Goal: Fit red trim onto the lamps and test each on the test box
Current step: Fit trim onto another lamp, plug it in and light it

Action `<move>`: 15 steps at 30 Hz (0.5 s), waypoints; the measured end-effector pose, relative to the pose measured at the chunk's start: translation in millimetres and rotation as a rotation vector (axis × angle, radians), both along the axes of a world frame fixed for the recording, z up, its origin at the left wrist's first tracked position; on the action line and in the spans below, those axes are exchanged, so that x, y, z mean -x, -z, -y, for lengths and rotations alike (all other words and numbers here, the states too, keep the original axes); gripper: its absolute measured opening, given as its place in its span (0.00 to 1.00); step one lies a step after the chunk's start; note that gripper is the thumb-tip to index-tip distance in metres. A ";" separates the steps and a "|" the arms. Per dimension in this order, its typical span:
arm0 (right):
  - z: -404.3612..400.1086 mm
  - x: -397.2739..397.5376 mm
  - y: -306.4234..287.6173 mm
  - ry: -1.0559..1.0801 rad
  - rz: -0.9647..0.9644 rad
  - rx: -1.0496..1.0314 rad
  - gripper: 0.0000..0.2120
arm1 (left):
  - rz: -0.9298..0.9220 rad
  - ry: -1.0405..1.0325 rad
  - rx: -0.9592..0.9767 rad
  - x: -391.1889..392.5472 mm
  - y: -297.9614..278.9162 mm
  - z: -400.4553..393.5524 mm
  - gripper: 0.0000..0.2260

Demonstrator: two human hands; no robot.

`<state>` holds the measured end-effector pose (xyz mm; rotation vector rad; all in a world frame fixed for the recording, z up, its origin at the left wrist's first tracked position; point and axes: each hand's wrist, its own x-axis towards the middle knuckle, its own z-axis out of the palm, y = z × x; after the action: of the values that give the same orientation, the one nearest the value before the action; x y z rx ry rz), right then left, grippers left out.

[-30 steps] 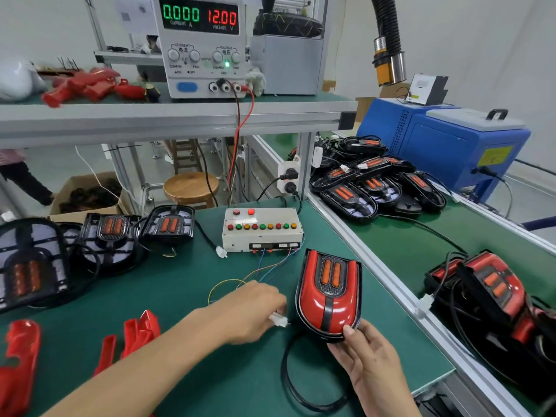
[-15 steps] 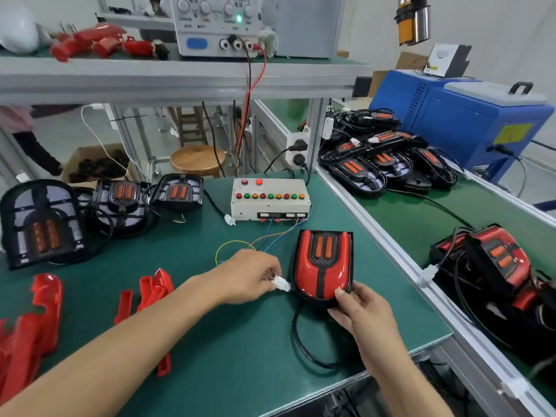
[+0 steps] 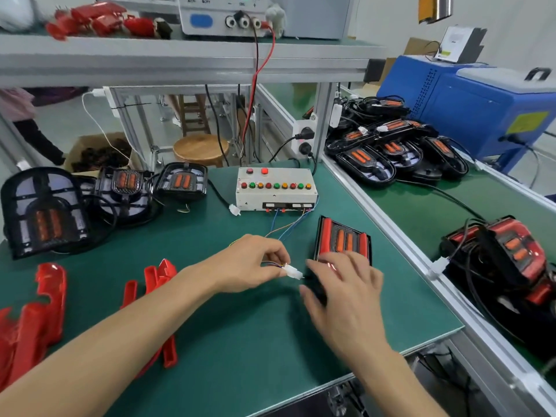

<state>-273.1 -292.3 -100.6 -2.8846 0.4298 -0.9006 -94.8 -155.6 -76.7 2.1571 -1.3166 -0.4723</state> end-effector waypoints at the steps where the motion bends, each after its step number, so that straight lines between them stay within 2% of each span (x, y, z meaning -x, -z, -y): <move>1: -1.4 -7.9 -0.8 -0.052 -0.057 0.079 0.15 | 0.004 0.009 0.002 -0.2 -0.6 0.0 0.05; 3: -2.7 -24.5 -4.4 -0.073 -0.150 0.191 0.12 | 0.027 0.022 -0.001 -0.2 -1.0 0.6 0.05; 7: 5.0 -47.7 -13.5 -0.125 -0.225 0.328 0.15 | 0.076 0.017 -0.002 -2.1 -0.7 0.7 0.06; 10: 13.9 -51.7 -12.7 -0.221 -0.258 0.402 0.15 | 0.256 0.120 -0.029 -5.0 1.6 0.0 0.10; 12: 19.3 -51.9 -10.2 -0.273 -0.264 0.407 0.16 | 0.401 0.197 -0.010 -4.7 2.8 -0.6 0.10; 15: 26.1 -53.1 -7.4 -0.372 -0.259 0.350 0.16 | 0.477 0.270 0.044 -4.5 2.0 -2.6 0.08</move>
<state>-220.1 -318.3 -93.2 -3.2446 -0.2779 -0.5919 -90.2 -152.9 -78.7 2.1411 -1.8689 -0.0196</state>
